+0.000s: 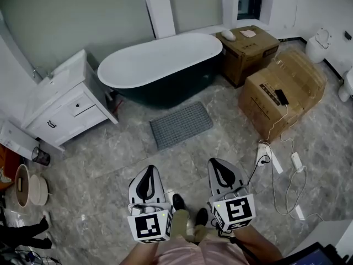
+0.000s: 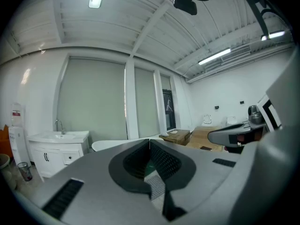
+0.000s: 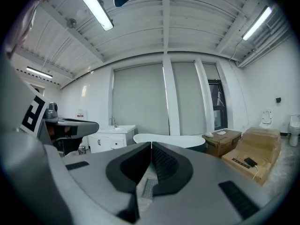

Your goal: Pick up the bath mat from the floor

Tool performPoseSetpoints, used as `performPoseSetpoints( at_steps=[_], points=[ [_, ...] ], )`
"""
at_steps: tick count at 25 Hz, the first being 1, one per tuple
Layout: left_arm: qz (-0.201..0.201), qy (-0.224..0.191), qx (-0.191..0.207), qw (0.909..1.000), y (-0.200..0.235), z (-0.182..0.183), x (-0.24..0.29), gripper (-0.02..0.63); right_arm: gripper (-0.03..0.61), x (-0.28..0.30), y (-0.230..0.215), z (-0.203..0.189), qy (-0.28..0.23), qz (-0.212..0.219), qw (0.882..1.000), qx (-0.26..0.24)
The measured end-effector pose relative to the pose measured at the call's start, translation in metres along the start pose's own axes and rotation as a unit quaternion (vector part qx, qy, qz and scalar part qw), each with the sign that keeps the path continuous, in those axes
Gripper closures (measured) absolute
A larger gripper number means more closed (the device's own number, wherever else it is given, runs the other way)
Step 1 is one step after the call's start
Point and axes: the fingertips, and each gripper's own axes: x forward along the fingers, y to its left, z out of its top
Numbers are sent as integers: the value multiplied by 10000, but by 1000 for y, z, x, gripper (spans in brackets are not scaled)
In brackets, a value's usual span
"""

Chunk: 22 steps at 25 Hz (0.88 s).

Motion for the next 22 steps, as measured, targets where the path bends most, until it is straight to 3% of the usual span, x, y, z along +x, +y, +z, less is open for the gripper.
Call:
performPoseSetpoints(
  at_steps=[10,22],
  points=[
    [76,88,-180,9998,27,-20,32,589,560,44,-6,0,37,-74,9999,-98],
    [-130,23,-282,9995,76,-14,106,589,561,123,0,19,34,-173,9996,-211]
  ],
)
